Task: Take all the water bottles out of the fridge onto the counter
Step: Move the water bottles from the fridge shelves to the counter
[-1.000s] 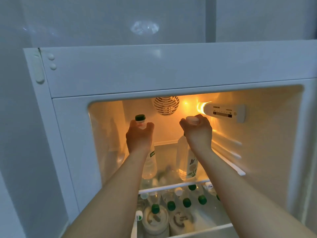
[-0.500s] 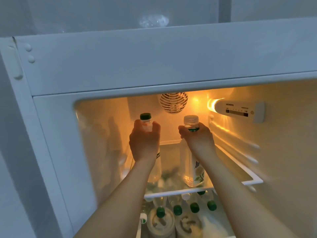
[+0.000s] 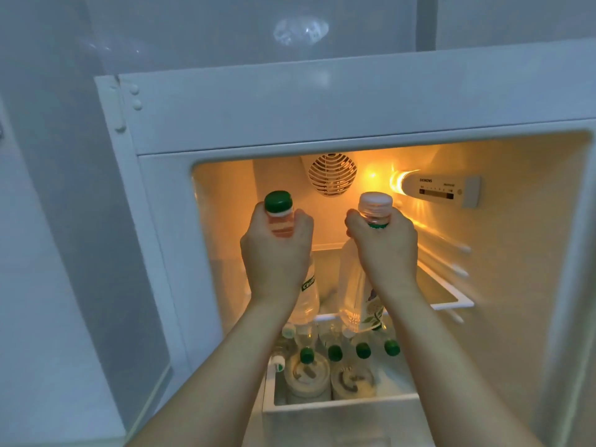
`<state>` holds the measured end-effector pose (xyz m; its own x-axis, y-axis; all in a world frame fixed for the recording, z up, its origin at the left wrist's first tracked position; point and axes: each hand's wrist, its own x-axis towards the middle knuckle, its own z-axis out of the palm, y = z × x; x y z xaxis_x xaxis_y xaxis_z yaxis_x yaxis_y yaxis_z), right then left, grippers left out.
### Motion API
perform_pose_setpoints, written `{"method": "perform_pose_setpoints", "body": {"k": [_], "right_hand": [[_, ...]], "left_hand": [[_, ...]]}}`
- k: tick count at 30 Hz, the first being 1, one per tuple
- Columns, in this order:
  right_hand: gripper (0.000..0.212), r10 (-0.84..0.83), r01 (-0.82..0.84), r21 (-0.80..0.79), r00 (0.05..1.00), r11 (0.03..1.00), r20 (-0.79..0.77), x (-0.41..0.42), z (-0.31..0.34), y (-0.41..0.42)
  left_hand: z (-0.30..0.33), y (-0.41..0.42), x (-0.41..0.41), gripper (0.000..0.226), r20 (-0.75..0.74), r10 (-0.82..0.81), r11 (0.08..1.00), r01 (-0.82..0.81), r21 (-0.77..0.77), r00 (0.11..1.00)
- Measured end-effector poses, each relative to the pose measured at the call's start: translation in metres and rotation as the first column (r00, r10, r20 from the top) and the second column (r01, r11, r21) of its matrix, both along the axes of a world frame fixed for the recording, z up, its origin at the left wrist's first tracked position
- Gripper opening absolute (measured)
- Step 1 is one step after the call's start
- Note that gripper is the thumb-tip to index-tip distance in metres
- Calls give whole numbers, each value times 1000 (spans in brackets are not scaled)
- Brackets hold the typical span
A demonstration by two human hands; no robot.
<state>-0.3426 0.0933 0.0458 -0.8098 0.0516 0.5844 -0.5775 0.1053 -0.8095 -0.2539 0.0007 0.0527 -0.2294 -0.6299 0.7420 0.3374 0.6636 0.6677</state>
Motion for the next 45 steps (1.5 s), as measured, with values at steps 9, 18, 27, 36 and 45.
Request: {"method": "perform_pose_setpoints", "body": {"k": [9, 18, 27, 36, 45], "right_hand": [[32, 117, -116, -21, 993, 993, 35, 119, 0, 27], [25, 409, -413, -14, 897, 911, 166, 278, -39, 24], [17, 700, -704, -106, 656, 703, 283, 412, -92, -8], [21, 847, -892, -140, 345, 430, 406, 483, -130, -41], [23, 880, -987, -147, -7, 72, 475, 569, -154, -57]], "left_hand": [[-8, 33, 130, 6, 37, -2, 996, -1, 88, 999], [-47, 37, 309, 14, 123, 45, 980, -68, 189, 991], [-109, 41, 460, 14, 192, 227, 898, -282, 338, 955], [-135, 55, 548, 17, 228, 436, 778, -492, 390, 871], [-164, 89, 621, 18, 362, 676, 463, -752, 469, 642]]}}
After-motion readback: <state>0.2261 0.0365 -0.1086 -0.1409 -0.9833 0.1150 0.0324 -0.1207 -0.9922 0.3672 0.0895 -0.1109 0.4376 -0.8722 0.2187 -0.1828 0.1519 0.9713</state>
